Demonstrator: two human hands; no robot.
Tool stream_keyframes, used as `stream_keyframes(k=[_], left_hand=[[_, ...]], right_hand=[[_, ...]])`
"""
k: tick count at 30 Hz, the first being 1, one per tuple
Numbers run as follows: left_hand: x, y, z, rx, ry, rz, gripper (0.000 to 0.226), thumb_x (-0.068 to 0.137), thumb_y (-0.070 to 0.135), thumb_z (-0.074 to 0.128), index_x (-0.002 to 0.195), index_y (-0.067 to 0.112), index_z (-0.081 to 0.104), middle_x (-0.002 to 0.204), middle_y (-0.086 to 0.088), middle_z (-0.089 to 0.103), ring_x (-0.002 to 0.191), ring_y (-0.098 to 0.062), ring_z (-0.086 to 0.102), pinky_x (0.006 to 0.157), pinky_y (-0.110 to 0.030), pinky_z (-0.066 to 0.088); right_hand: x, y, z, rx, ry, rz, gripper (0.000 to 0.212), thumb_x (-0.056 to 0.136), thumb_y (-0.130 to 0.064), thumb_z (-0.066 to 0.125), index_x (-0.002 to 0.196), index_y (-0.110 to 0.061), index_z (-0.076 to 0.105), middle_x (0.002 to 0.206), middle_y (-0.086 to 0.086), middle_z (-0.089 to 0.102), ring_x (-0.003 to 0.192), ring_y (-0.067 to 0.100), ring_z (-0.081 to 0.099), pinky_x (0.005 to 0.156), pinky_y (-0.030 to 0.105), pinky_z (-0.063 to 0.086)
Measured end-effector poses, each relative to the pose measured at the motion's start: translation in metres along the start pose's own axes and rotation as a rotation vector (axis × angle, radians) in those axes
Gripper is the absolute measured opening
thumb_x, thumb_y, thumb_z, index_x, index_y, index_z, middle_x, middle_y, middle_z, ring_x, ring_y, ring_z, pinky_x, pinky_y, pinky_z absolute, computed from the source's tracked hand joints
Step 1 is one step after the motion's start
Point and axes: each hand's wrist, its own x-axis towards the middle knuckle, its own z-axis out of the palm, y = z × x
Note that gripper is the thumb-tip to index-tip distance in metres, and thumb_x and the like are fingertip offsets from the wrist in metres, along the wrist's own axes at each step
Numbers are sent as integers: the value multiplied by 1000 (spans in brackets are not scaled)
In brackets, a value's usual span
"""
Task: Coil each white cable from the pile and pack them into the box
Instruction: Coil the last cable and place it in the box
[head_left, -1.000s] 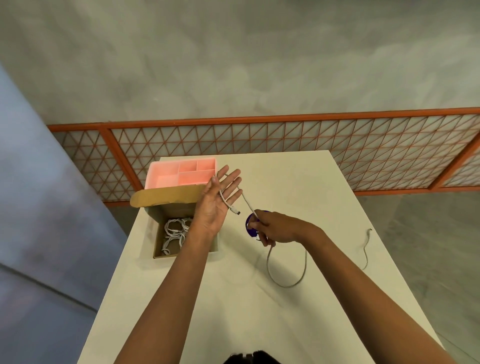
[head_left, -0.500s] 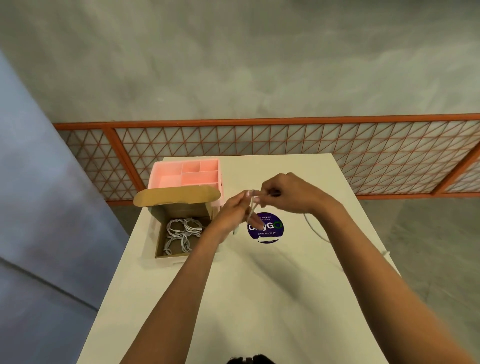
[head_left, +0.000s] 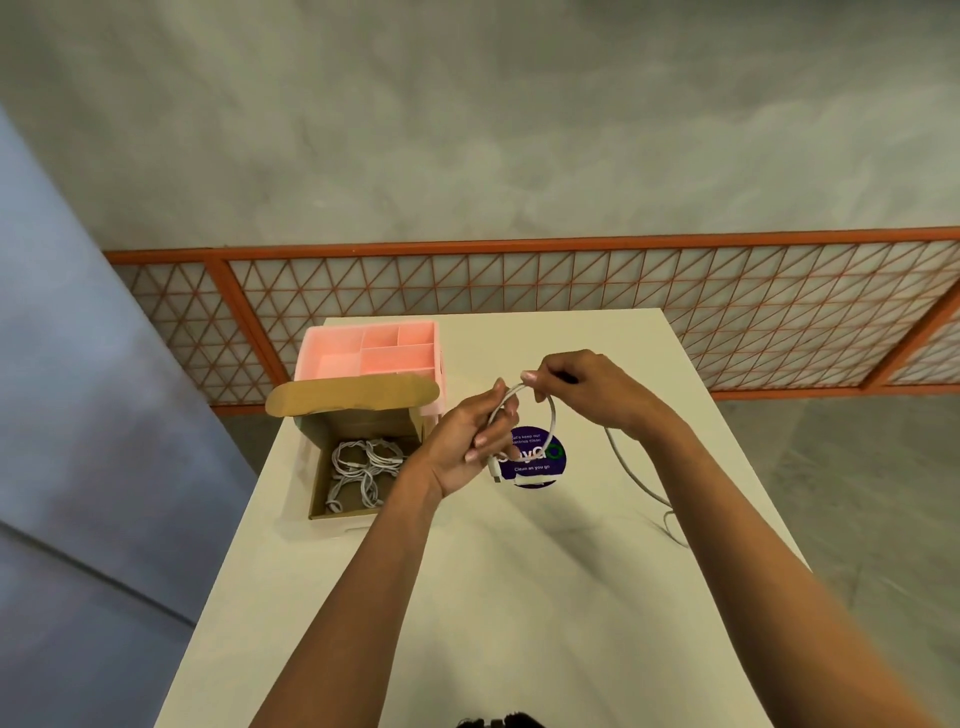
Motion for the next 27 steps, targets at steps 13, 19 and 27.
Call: stream_keyframes(k=[13, 19, 27], left_hand=[[0, -6, 4, -198, -85, -23, 34, 97, 32, 35, 70, 17, 48, 45, 10, 31, 41, -7, 9, 40, -19, 13], [-2, -3, 7, -253, -70, 17, 36, 96, 31, 36, 86, 11, 64, 47, 7, 16, 39, -7, 9, 39, -17, 18], [1, 19, -1, -359, -195, 202, 46, 100, 30, 27, 137, 11, 45, 40, 5, 33, 29, -5, 30, 42, -15, 32]], right_hand=[[5, -2, 5, 249, 267, -49, 28, 83, -35, 69, 78, -7, 68, 59, 2, 58, 56, 5, 41, 52, 13, 31], [8, 1, 9, 354, 292, -28, 27, 82, -34, 70, 78, -7, 69, 52, -12, 48, 55, 6, 38, 59, 20, 34], [6, 31, 28, 312, 151, 47, 29, 103, -25, 37, 91, -12, 61, 67, -7, 52, 50, 7, 46, 47, 14, 36]])
